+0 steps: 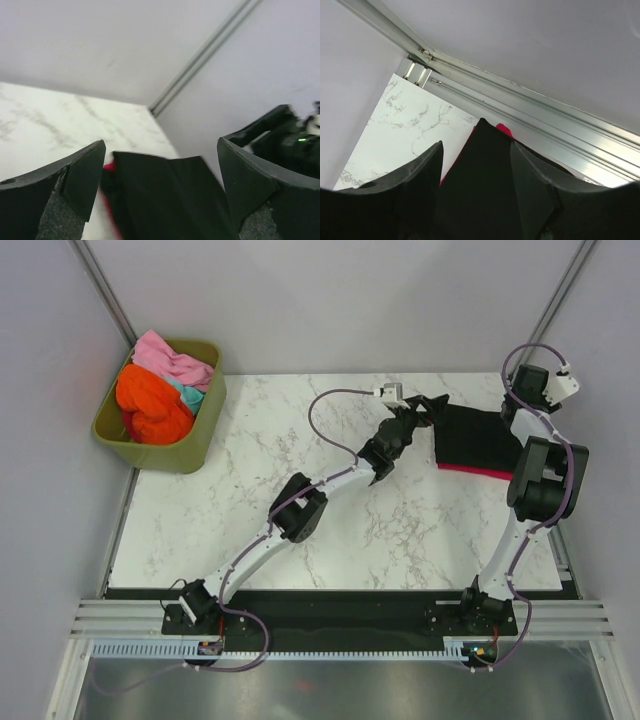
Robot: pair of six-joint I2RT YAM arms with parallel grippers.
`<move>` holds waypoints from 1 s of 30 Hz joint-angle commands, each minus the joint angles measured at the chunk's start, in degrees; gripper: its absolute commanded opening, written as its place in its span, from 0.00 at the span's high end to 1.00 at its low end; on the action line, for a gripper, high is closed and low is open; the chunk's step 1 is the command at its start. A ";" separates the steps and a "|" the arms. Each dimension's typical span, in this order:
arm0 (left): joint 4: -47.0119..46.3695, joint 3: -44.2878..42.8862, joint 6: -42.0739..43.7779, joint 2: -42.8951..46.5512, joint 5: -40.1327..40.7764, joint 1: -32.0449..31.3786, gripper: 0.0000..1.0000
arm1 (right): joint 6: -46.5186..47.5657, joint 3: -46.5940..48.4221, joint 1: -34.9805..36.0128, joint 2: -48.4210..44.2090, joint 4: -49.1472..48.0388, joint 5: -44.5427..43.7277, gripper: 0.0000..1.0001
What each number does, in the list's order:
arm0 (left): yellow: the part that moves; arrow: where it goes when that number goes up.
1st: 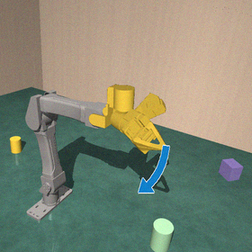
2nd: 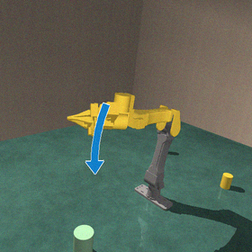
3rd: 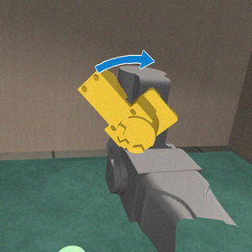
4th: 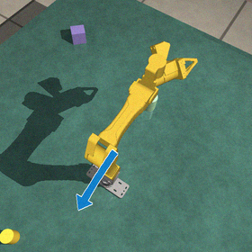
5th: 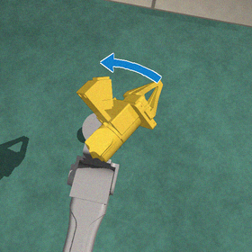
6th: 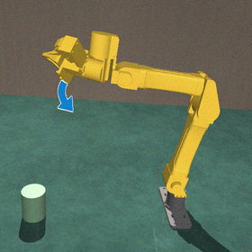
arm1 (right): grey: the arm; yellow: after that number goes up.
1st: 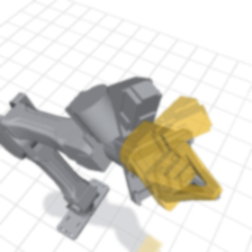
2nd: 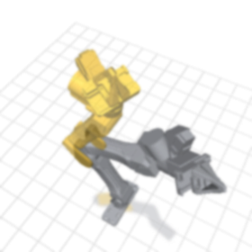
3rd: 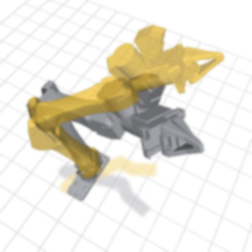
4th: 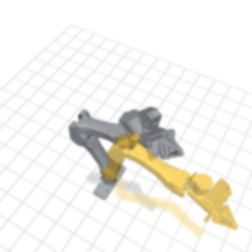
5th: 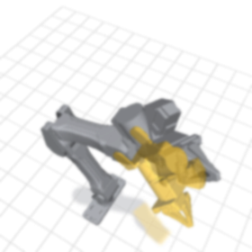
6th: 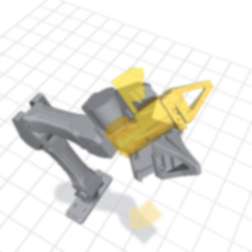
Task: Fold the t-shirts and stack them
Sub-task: Neatly place the folded tshirt to the corner, then reset both grippers
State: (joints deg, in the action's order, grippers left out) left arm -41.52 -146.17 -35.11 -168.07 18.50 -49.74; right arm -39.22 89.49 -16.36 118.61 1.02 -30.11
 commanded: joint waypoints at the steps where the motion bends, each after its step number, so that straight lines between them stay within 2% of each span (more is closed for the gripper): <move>1: -4.00 8.83 2.16 8.69 1.89 1.04 0.00 | 0.98 0.43 0.01 -2.05 -2.33 0.23 0.35; 5: -5.51 20.55 0.31 16.62 1.28 1.13 0.01 | 3.62 -2.03 0.54 -5.66 -1.55 -0.13 0.32; 9: -1.64 31.18 0.48 25.93 1.36 1.22 0.00 | 4.33 -4.59 2.81 -10.23 1.52 0.31 0.32; 11: 0.11 39.09 0.75 32.58 1.80 1.83 0.00 | 5.12 -6.95 4.31 -13.56 2.41 0.22 0.28; 12: 0.64 42.16 0.31 34.89 1.89 2.18 0.00 | 5.56 -8.01 6.15 -14.53 2.32 0.14 0.26; 13: 0.82 48.37 -1.52 37.09 1.89 2.71 0.00 | 6.00 -10.11 7.12 -16.46 2.32 -0.04 0.18; 16: 2.14 59.46 -8.18 45.27 -1.69 6.65 0.00 | 7.58 -13.37 11.08 -18.75 2.93 0.58 0.14; 17: 2.84 61.51 -10.13 46.85 -3.19 7.63 0.00 | 7.49 -14.16 12.04 -19.37 3.20 0.58 0.13; 18: 5.37 63.36 -12.06 49.56 -4.86 8.68 0.00 | 8.10 -15.13 14.14 -20.60 3.29 0.58 0.06; 21: 7.94 70.30 -16.21 54.14 -10.75 12.29 0.00 | 8.28 -19.34 18.53 -24.19 3.64 1.19 0.02; 24: 8.03 80.82 -19.11 59.32 -12.61 14.66 0.00 | 6.89 -24.61 21.97 -27.97 3.73 3.47 0.02; 27: 10.56 87.08 -19.20 63.03 -14.02 16.77 0.00 | 3.38 -28.56 26.19 -30.88 5.31 2.43 0.02; 30: 15.92 90.43 -17.11 68.39 -14.02 18.71 0.00 | 2.93 -31.30 34.88 -31.77 5.40 -1.34 0.02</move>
State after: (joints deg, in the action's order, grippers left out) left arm -30.17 -58.17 -51.24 -106.50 6.83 -31.62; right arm -34.35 59.99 12.01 89.49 6.00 -28.53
